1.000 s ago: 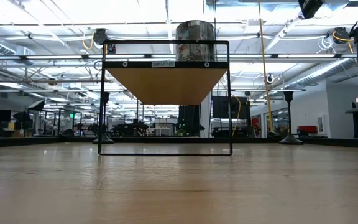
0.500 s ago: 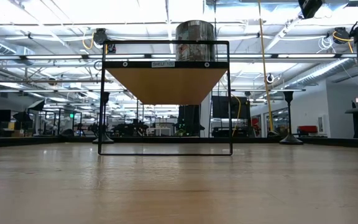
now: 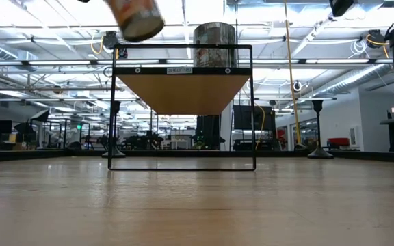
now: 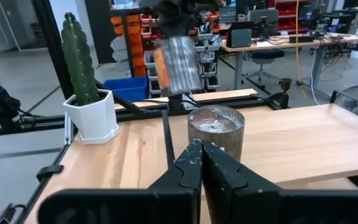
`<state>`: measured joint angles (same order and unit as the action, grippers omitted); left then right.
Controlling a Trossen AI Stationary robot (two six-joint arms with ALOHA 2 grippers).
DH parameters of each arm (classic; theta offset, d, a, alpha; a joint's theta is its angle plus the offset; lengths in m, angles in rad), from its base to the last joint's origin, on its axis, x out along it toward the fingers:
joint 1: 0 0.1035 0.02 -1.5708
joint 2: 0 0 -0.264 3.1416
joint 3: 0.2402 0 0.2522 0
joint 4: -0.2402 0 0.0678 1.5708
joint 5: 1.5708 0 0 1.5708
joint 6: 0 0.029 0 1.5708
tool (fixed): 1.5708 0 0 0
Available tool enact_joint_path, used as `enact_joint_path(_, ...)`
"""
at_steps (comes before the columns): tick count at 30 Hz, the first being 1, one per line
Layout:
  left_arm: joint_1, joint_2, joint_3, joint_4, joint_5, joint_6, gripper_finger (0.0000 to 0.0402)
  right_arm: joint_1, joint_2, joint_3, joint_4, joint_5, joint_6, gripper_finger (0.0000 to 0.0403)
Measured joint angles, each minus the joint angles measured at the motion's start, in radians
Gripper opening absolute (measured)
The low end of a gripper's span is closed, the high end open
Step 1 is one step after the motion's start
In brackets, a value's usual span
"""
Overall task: Pick & Place candle stick holders
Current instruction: Put the left orange scented candle on the shelf
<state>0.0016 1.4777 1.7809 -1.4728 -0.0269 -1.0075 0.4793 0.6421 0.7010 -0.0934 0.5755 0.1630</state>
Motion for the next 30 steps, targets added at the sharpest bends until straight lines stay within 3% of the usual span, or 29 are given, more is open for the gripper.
enact_joint_path(11,0.100,0.060,0.000,0.017,0.036,0.116,0.0000,-0.002,-0.109,-0.002,-0.137,-0.134,-0.015,0.0000)
enact_joint_path(16,0.136,0.078,0.000,0.022,0.039,0.140,0.0000,-0.006,-0.169,-0.072,-0.142,-0.183,0.019,0.0000)
enact_joint_path(23,0.163,0.109,-0.001,0.044,0.091,0.161,0.0000,-0.039,-0.247,-0.224,0.015,-0.183,0.057,0.0000)
enact_joint_path(30,0.162,0.166,0.038,0.065,0.110,0.155,0.0000,-0.061,-0.277,-0.285,0.083,-0.183,0.061,0.0000)
